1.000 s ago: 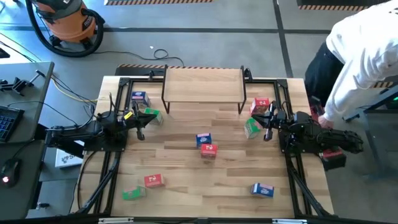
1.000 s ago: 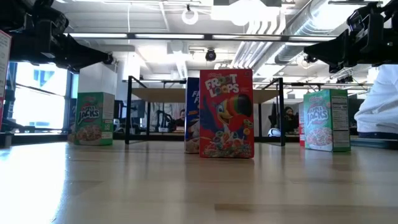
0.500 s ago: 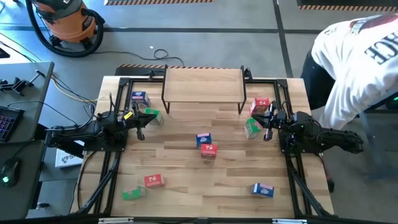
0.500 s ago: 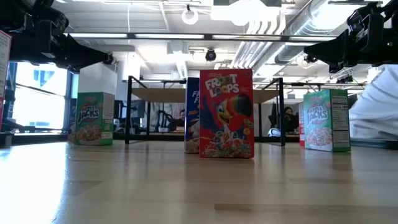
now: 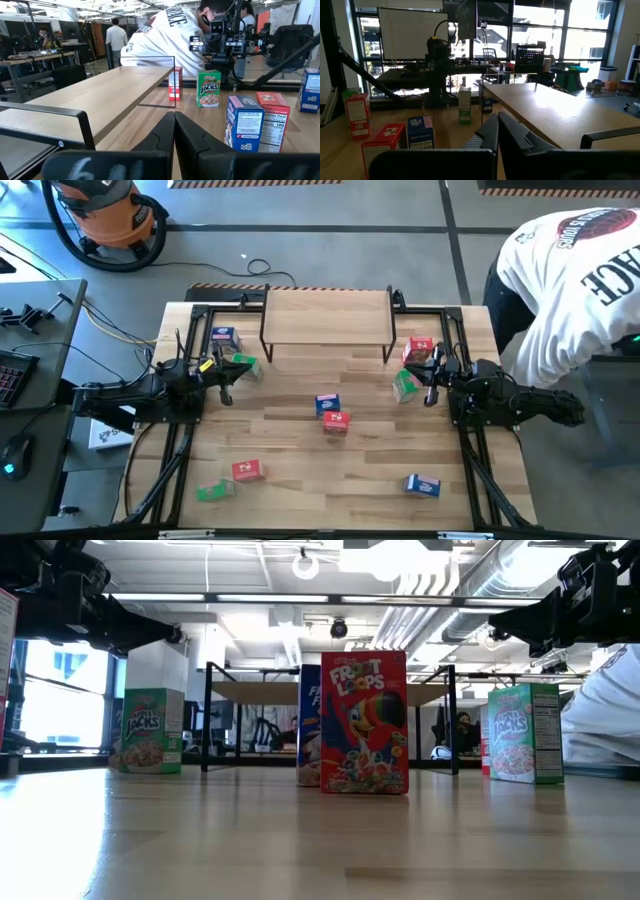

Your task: Stack cereal on shelf

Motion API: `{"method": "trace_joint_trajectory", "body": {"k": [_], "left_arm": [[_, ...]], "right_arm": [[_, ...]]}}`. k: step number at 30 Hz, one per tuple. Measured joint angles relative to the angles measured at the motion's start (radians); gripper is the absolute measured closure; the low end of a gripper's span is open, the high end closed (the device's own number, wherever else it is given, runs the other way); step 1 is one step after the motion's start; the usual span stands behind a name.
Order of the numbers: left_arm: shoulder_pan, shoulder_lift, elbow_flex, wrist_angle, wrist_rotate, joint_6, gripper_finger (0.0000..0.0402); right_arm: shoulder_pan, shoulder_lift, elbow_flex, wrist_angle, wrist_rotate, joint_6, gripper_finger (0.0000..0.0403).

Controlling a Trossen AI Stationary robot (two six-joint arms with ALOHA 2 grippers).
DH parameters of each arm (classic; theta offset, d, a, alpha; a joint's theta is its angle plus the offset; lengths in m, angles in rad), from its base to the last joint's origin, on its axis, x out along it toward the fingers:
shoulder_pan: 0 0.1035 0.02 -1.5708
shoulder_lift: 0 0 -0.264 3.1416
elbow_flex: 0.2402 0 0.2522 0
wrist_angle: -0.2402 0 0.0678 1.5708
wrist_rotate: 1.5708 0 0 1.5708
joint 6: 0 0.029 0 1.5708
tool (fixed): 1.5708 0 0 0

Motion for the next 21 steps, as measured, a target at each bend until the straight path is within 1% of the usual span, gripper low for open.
{"method": "trace_joint_trajectory", "body": {"k": [6, 10, 11, 14, 16, 21], "left_arm": [[0.000, 0.000, 0.000, 0.011, 0.000, -0.002, 0.0398], [-0.001, 0.000, 0.000, 0.013, 0.000, -0.051, 0.0398], [-0.001, 0.000, 0.000, 0.018, 0.000, -0.068, 0.0398], [-0.001, 0.000, 0.000, 0.020, 0.000, -0.126, 0.0398], [-0.001, 0.000, 0.000, 0.025, 0.000, -0.137, 0.0398], [-0.001, 0.000, 0.000, 0.042, 0.001, -0.127, 0.0398]], "right_arm": [[0.000, 0.000, 0.000, 0.000, 0.000, -0.007, 0.0403], [0.000, 0.000, 0.000, 0.014, 0.018, -0.099, 0.0403], [0.000, 0.000, 0.000, 0.018, 0.018, -0.099, 0.0403], [0.000, 0.000, 0.000, 0.025, 0.044, -0.030, 0.0403], [-0.001, 0.000, 0.000, 0.058, 0.067, -0.014, 0.0403], [-0.001, 0.000, 0.000, 0.113, 0.032, 0.107, 0.0403]]}}
